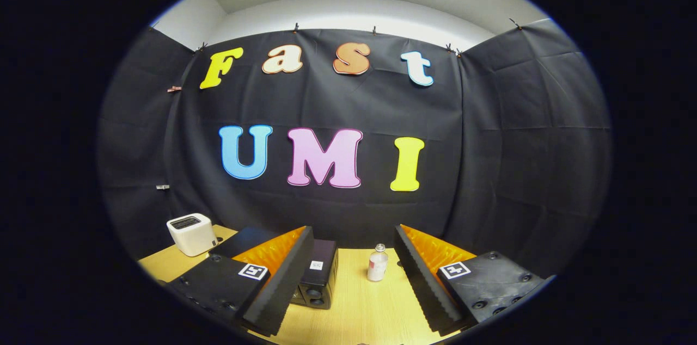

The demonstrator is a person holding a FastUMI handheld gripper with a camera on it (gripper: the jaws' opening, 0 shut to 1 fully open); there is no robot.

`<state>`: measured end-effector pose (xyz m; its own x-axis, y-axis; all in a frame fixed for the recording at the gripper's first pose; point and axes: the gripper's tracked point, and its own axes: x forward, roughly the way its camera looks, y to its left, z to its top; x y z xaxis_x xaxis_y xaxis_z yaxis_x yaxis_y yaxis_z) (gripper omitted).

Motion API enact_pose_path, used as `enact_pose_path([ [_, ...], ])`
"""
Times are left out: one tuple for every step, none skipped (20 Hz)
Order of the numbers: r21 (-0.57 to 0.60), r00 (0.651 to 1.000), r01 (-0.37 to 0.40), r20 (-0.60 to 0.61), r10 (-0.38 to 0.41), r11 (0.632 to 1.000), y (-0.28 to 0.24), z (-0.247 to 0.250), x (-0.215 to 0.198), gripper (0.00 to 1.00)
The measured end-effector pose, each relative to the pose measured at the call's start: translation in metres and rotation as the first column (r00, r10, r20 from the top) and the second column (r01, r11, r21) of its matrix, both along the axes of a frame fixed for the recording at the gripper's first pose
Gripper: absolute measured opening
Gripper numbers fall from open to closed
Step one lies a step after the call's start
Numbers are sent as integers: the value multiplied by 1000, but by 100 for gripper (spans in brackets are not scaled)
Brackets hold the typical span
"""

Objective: Open the toaster oven, put the food inside, and close the toaster oven door.

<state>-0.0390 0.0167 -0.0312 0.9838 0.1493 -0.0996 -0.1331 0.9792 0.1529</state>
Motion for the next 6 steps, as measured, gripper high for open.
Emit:
enact_pose_path([
  [6,1000,-1,-5,1,1000,0,1,2,97],
  [9,1000,-2,-9,2,1000,1,0,1,97],
  [7,1000,-1,-10,1,1000,1,-1,-1,98],
  [5,1000,1,-10,-1,1000,1,-1,0,98],
  [5,1000,1,-12,-1,1000,0,1,2,98],
  [4,1000,3,-11,-3,1000,0,2,2,98],
])
